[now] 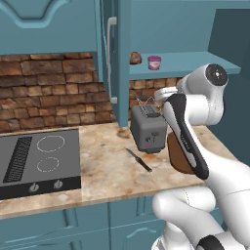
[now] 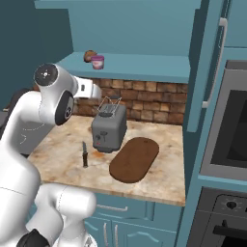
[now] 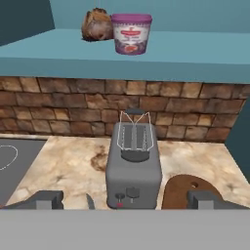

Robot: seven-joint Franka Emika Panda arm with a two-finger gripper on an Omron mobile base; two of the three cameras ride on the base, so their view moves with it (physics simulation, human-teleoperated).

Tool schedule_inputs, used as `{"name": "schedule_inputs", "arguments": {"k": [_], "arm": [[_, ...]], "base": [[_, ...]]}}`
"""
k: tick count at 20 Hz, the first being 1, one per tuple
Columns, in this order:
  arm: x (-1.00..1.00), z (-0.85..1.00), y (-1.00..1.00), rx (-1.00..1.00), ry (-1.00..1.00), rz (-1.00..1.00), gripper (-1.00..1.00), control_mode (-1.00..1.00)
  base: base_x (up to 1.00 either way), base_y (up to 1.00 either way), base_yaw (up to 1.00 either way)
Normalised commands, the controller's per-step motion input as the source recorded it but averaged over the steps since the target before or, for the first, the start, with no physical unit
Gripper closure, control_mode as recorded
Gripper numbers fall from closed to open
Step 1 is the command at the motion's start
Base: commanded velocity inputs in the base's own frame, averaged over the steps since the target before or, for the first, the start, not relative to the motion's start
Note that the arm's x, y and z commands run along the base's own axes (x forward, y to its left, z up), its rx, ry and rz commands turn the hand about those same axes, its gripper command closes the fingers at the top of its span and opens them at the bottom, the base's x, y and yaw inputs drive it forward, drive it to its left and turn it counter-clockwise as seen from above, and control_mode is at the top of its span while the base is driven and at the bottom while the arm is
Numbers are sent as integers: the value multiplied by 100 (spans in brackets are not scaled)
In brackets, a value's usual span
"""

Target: Pick the bread, place it on the cutting board, pick the jam, place it on the counter, and close the cabinet.

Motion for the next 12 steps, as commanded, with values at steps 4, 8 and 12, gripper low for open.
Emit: {"name": "schedule_inputs", "arguments": {"k": [4,8,12], "arm": [[0,18,0,0,0,0,-100,-100],[0,18,0,0,0,0,-100,-100],[0,17,0,0,0,0,-100,-100]], "base": [[0,0,0],[0,0,0],[0,0,0]]}}
